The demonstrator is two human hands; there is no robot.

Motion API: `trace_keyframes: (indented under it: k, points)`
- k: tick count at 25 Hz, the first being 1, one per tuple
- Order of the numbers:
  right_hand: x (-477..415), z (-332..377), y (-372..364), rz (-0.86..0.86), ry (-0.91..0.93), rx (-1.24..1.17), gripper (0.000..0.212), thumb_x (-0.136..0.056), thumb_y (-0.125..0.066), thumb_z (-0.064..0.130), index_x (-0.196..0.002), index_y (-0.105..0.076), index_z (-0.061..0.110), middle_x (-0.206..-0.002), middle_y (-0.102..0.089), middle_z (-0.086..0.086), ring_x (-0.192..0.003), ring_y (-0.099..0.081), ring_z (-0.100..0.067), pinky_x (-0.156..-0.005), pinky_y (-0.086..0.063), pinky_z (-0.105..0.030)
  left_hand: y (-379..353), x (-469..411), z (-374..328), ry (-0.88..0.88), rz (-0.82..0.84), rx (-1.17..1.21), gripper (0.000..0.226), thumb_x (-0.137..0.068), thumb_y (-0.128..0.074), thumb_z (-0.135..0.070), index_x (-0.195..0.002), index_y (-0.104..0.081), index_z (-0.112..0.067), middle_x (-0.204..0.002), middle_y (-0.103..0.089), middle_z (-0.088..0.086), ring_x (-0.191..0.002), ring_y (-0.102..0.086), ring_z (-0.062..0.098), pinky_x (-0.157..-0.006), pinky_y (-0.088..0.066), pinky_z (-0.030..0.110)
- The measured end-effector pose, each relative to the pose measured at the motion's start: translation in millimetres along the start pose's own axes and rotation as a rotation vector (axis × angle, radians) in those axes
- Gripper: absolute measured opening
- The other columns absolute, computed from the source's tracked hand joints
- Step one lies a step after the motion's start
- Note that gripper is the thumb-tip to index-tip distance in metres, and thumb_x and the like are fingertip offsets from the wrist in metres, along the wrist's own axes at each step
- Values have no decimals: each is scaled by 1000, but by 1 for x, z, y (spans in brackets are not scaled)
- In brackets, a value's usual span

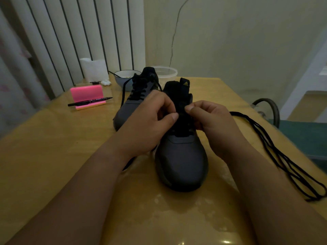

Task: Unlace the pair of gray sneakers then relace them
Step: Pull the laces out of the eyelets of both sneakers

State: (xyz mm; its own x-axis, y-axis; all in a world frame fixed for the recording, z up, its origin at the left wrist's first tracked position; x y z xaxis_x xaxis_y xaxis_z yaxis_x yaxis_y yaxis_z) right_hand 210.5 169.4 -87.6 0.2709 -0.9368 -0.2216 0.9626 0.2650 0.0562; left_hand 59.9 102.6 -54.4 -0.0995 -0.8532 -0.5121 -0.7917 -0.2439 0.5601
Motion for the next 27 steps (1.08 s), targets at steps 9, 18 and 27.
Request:
trace_keyframes:
  k: [9,18,27]
  points:
    - [18,39,-2,-131,335,452,19,-95,-67,20,-113,-63,25,-92,-62,8,-82,-61,-7,-68,-48,-20,-5,-2,23,285,57,679,36,-106,-49,-9,-140,-53,-21,-92,-73,6,-64,-50,13,-62,-45,22]
    - [18,70,-30,4,393,786,10,-103,-62,22,-108,-68,29,-96,-64,16,-91,-60,-3,-78,-54,-28,15,1,30,209,-167,437,38,-102,-53,-1,-133,-58,-21,-99,-72,-1,-77,-64,11,-69,-53,21]
    - [15,65,-39,169,278,1179,13,-98,-66,36,-109,-64,29,-101,-59,10,-91,-56,-10,-81,-54,-35,5,1,35,193,-69,278,45,-98,-56,-2,-132,-59,-33,-103,-66,-6,-77,-60,5,-67,-49,22]
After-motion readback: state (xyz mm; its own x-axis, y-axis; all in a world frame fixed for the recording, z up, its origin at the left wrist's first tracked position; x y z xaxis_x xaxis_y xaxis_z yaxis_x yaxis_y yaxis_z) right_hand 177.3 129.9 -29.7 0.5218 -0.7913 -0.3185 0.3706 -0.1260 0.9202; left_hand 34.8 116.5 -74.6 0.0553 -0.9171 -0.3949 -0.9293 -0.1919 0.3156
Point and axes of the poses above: each hand's wrist, its own x-axis away from the middle knuckle, its own y-axis out of the back of the hand, z = x × y, the point moved 9 cm from there along -x, towards the middle knuckle
